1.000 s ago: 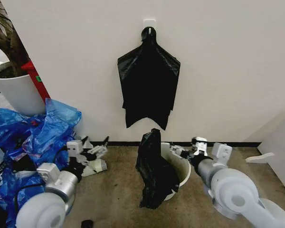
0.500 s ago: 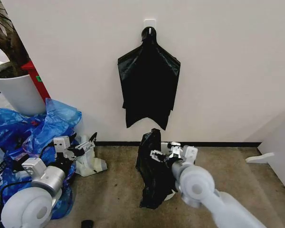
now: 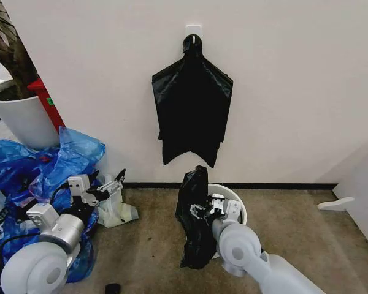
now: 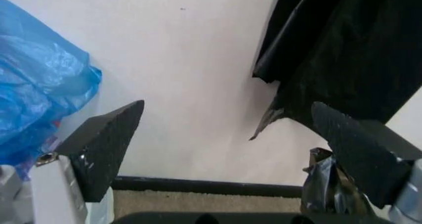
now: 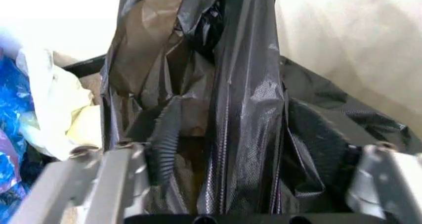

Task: Place the garbage bag over the trash bin.

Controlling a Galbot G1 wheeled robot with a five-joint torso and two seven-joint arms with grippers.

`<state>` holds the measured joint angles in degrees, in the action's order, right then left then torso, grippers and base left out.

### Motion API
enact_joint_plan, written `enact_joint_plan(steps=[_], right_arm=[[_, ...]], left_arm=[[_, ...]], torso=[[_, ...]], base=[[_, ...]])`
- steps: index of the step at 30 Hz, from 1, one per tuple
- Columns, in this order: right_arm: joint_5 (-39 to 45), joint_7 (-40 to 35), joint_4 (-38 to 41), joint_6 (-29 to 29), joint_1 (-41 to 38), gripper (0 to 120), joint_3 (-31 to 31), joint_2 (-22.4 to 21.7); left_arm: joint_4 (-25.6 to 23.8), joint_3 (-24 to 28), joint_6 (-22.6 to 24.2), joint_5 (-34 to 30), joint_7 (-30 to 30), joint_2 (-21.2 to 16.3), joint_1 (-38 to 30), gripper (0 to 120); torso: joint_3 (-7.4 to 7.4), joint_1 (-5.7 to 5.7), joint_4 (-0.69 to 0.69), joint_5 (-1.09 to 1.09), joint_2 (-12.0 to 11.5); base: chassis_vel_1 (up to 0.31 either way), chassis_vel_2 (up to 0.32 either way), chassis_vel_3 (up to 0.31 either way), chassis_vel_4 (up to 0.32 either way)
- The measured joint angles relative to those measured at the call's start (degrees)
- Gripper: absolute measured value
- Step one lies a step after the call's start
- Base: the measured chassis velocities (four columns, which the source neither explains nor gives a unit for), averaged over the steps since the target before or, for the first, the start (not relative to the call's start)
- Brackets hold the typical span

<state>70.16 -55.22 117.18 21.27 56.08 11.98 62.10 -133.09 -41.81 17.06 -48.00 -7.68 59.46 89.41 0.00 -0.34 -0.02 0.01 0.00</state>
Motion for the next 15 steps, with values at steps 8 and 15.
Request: enact_joint_plan(steps=[8, 15], right_arm=[[-0.25, -0.49, -2.28, -0.90, -1.21, 27, 0.74, 0.56], [-0.85, -2.09, -2.00, -2.04, -1.26, 2, 1.31, 0.25]], left_arm=[[-0.38, -0.21, -0.07, -0.73, -0.24, -0.04, -0.18, 100], [0.28, 1.59, 0.57, -0.27, -2.38, -0.01, -1.42, 100]], torso=[[0.00, 0.00, 0.00, -0.02, 0.00], [0.00, 0.00, 0.01, -0.01, 0.00]], base=[[0.000, 0.000, 0.000, 0.000], [0.000, 0.000, 0.000, 0.000]])
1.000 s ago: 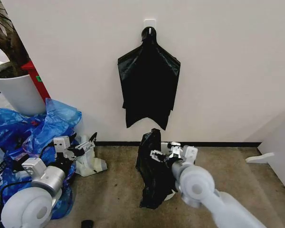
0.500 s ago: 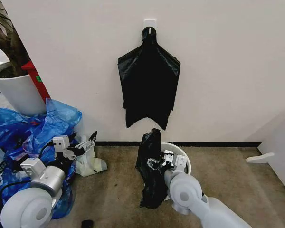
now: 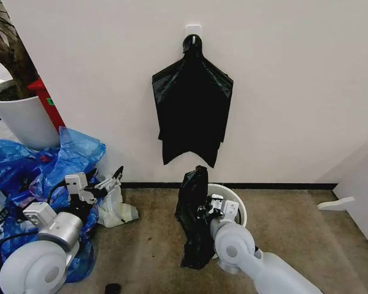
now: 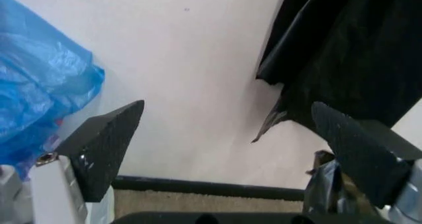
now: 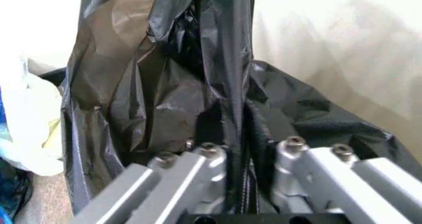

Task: Place the garbage bag over the trash bin.

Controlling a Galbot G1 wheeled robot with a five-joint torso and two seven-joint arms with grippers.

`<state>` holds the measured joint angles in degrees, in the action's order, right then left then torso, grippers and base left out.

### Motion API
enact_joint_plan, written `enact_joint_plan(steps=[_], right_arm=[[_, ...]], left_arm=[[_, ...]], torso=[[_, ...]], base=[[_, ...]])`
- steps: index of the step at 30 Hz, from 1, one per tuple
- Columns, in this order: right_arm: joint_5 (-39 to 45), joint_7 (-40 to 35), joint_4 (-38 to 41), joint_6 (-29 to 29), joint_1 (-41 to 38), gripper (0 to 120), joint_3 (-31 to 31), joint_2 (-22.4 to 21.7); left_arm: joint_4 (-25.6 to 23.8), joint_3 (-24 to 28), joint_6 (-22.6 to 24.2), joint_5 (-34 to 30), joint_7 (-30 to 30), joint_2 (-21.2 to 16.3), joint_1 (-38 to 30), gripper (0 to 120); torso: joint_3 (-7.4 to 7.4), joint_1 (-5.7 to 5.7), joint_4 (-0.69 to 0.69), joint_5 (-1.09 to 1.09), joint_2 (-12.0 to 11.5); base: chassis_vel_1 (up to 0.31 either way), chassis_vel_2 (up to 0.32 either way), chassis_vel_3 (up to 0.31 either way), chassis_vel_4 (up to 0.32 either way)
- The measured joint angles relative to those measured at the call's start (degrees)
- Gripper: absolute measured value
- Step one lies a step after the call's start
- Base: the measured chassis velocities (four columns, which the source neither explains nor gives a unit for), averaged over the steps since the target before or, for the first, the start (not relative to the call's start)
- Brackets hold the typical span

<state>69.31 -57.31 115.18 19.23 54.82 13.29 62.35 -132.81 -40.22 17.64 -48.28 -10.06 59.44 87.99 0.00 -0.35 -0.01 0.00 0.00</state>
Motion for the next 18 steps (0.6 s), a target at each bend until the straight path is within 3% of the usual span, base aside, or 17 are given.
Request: enact_joint_plan(steps=[3, 8, 12, 18], right_arm=[[0.03, -0.35, 0.74, -0.04, 0.04, 0, 0.00, -0.34], [0.83, -1.28, 3.11, 0.03, -0.01, 0, -0.65, -1.61], [2.08, -1.83, 5.12, 0.35, -0.47, 0, -1.51, -3.40], [5.61, -2.71, 7.03, 0.54, -0.92, 0, -2.82, -5.23]], left_arm=[[0.15, 0.93, 0.56, 0.02, -0.56, -0.25, -0.68, 100], [-0.01, 6.96, 2.52, -0.10, -2.71, -1.69, -4.12, 100], [-1.23, 12.78, 6.71, -0.56, -7.16, -2.52, -7.68, 100], [-0.48, 14.82, 10.64, 0.27, -10.54, -3.21, -11.69, 100]], torso=[[0.00, 0.00, 0.00, 0.00, 0.00], [0.00, 0.00, 0.00, 0.00, 0.00], [0.00, 0.00, -0.01, 0.00, 0.00], [0.00, 0.00, -0.01, -0.01, 0.00]], base=[[0.000, 0.000, 0.000, 0.000], [0.000, 0.000, 0.000, 0.000], [0.000, 0.000, 0.000, 0.000], [0.000, 0.000, 0.000, 0.000]])
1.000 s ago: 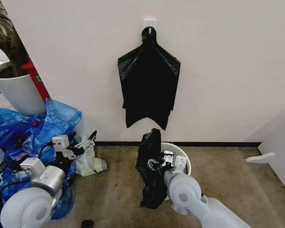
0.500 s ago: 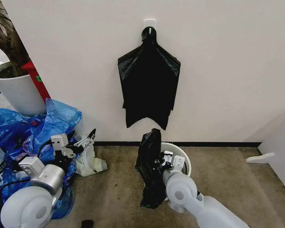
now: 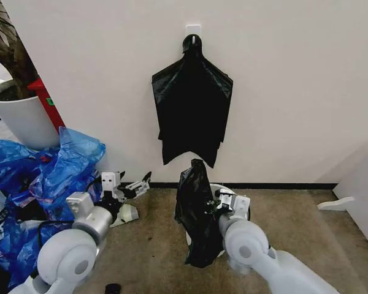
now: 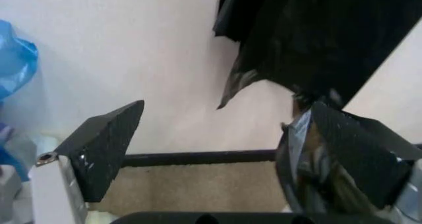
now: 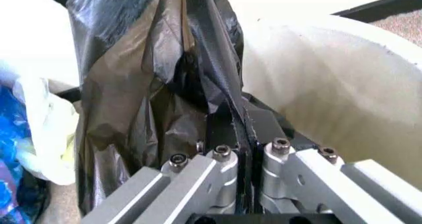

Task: Place the garbage bag over the trash bin.

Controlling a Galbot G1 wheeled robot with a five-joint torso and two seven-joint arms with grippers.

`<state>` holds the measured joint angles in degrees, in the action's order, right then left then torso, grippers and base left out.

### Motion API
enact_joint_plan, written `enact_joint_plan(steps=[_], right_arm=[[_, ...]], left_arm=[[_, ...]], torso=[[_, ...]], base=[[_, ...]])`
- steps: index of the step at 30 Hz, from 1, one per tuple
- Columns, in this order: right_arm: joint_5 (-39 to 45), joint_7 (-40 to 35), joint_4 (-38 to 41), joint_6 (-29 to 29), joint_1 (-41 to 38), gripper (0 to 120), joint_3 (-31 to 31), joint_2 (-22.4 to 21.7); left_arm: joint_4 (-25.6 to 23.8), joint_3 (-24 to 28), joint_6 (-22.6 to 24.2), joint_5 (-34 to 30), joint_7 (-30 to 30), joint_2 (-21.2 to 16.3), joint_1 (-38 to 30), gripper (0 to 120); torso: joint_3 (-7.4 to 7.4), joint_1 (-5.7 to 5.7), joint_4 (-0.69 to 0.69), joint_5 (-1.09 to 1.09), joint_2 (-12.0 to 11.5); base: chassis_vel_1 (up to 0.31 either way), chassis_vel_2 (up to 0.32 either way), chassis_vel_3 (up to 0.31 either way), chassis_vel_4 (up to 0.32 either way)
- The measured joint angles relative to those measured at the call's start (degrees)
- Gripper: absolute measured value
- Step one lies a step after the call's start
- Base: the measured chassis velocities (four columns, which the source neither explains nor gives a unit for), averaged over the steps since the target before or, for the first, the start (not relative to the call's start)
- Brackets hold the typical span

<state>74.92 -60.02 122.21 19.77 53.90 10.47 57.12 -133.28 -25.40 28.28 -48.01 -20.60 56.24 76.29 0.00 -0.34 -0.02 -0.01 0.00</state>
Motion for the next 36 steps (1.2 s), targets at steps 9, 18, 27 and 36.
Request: enact_joint_plan(steps=[9, 18, 27, 36], right_arm=[[4.08, -0.74, 0.41, 0.14, -4.24, 0, 2.12, -0.29], [5.19, -0.61, 0.47, 0.34, -4.56, 0, 1.86, -1.04], [6.36, -0.42, 1.65, 0.41, -4.60, 0, 0.43, -2.25], [7.01, -0.24, 2.18, 0.43, -4.52, 0, 0.54, -2.31]], left_arm=[[4.10, 10.32, 4.29, -3.39, -3.42, 0.41, -9.12, 100], [7.40, 21.10, 7.50, -5.95, -9.46, 1.84, -14.47, 100], [10.72, 26.89, 8.78, -6.01, -14.68, 4.28, -16.49, 100], [14.18, 29.21, 9.02, -5.99, -16.54, 6.81, -18.09, 100]], torso=[[0.00, 0.00, 0.04, 0.01, 0.00], [0.00, 0.00, 0.02, 0.00, 0.00], [0.00, 0.00, 0.01, 0.00, 0.00], [0.00, 0.00, 0.00, 0.00, 0.00]], base=[[0.000, 0.000, 0.000, 0.000], [0.000, 0.000, 0.000, 0.000], [0.000, 0.000, 0.000, 0.000], [0.000, 0.000, 0.000, 0.000]])
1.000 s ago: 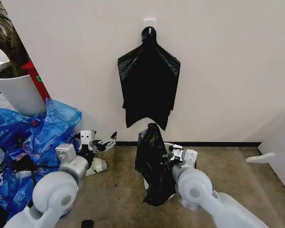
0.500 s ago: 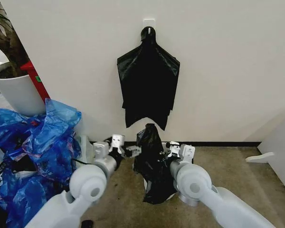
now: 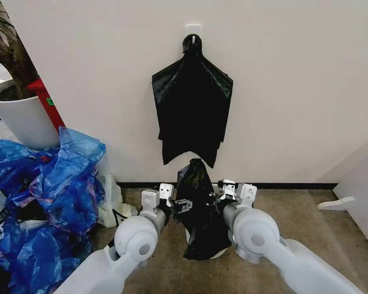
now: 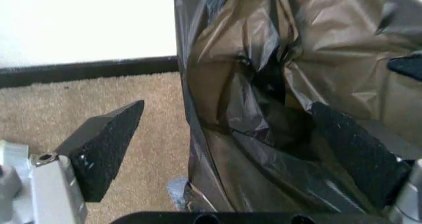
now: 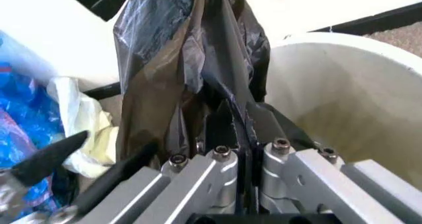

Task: Place the garbage bag over the trash bin.

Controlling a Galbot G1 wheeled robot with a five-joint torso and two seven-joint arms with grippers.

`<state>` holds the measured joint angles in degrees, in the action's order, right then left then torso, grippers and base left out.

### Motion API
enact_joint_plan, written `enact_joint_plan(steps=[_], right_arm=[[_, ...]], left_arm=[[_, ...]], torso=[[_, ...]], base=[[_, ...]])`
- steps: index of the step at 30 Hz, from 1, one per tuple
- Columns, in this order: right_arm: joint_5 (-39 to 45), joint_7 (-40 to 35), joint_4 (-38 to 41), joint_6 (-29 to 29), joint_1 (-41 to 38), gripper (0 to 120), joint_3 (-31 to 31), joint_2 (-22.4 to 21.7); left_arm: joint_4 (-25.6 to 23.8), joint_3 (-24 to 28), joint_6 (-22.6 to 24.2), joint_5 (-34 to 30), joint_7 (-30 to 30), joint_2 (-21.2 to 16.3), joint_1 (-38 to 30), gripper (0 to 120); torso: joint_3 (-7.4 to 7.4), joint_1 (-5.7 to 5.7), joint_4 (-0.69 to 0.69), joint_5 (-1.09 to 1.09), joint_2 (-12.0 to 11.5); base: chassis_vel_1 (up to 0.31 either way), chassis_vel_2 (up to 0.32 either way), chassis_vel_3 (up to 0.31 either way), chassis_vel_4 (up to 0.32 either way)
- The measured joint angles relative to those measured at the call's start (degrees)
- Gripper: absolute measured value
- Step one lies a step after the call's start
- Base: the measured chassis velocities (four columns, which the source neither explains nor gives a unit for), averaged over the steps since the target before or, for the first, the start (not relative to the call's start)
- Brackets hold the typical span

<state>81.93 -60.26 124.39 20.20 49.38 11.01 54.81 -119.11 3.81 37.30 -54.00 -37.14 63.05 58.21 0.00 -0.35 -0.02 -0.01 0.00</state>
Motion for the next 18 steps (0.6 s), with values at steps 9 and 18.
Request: enact_joint_plan(steps=[9, 18], right_arm=[[-0.03, 0.22, 0.35, 0.00, 0.03, 0, 1.32, 0.51], [0.01, 0.11, 0.65, -0.24, 0.02, 0, 1.38, 0.59]], left_arm=[[3.41, 0.50, 0.00, -0.49, -0.47, 2.40, -0.81, 100], [6.58, 3.44, 0.22, -1.42, -3.46, 4.63, -3.19, 100]], torso=[[0.00, 0.00, 0.00, 0.01, 0.00], [0.00, 0.00, 0.00, 0.01, 0.00]], base=[[0.000, 0.000, 0.000, 0.000], [0.000, 0.000, 0.000, 0.000]])
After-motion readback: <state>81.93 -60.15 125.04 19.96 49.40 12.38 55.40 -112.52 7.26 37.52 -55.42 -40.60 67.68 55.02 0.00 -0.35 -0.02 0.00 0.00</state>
